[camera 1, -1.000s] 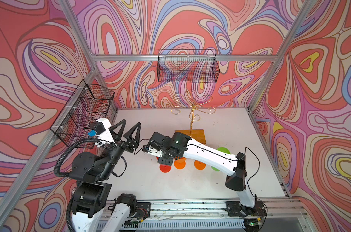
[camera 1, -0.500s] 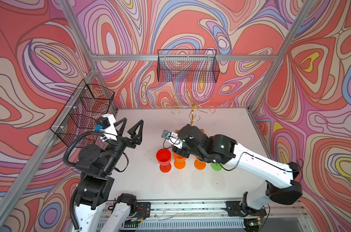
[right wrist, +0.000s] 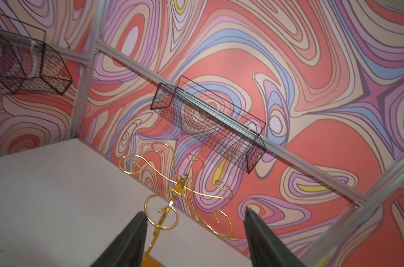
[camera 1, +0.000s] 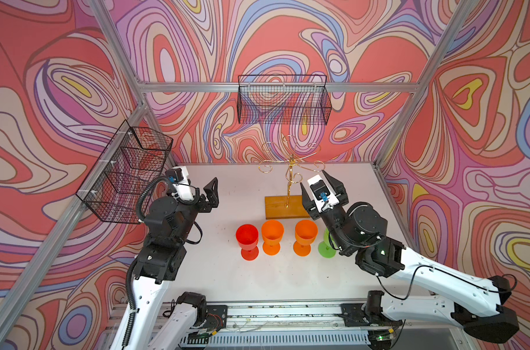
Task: Take the wine glass off the wine glass rack
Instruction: Reset both arms
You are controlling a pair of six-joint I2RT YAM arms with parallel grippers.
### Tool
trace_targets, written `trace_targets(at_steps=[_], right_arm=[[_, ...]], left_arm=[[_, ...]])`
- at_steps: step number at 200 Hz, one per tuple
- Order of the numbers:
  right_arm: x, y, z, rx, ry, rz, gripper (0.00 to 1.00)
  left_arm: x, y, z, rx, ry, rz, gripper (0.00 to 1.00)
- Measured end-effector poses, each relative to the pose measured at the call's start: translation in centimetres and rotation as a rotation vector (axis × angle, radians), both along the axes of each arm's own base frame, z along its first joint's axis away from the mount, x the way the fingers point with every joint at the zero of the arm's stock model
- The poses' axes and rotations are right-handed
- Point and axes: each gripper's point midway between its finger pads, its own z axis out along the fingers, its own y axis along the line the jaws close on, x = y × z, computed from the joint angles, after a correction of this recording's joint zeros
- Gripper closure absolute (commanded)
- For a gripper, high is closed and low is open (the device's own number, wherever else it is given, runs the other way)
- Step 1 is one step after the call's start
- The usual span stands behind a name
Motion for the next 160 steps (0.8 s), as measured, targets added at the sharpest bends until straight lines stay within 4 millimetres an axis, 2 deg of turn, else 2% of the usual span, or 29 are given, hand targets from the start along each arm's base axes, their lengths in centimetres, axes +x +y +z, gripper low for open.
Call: trace_targets(at_steps=[18, 33, 48, 64, 80, 112, 133, 160], right_arm=[[1.5, -3.5, -0.8, 0.046, -0.003, -0.097, 0.3], [2.2, -6.7, -0.4, 0.121, -0.025, -0.171, 0.3], [2.4, -9.0, -0.1, 0.196, -0.053, -0.22, 0.29], [2.9, -10.5, -0.8, 0.242, -0.065, -0.257, 0.3], [4.2, -11.6, -2.7, 0.254, -0.045, -0.304, 0.3], [6.8, -14.1, -6.6, 0.263, 0.016, -0.388, 0.29], [8.0, -16.9, -7.7, 0.306, 0.028, -0.455, 0.29], [9.3, -20.0, -8.8, 0.373, 0.04, -0.514, 0.29]], left_arm=[[1.5, 0.1, -2.1, 0.016, 0.042, 0.022, 0.09], [3.0, 0.4, -4.1, 0.037, 0.067, 0.051, 0.08], [4.3, 0.8, -6.4, 0.071, 0.091, 0.083, 0.07], [5.7, 1.3, -9.3, 0.123, 0.13, 0.122, 0.07], [7.0, 1.9, -12.5, 0.187, 0.172, 0.158, 0.07], [8.0, 3.7, -18.3, 0.254, 0.26, 0.211, 0.08], [8.2, 5.0, -20.5, 0.259, 0.291, 0.24, 0.1], [8.7, 5.6, -21.7, 0.243, 0.288, 0.242, 0.1]])
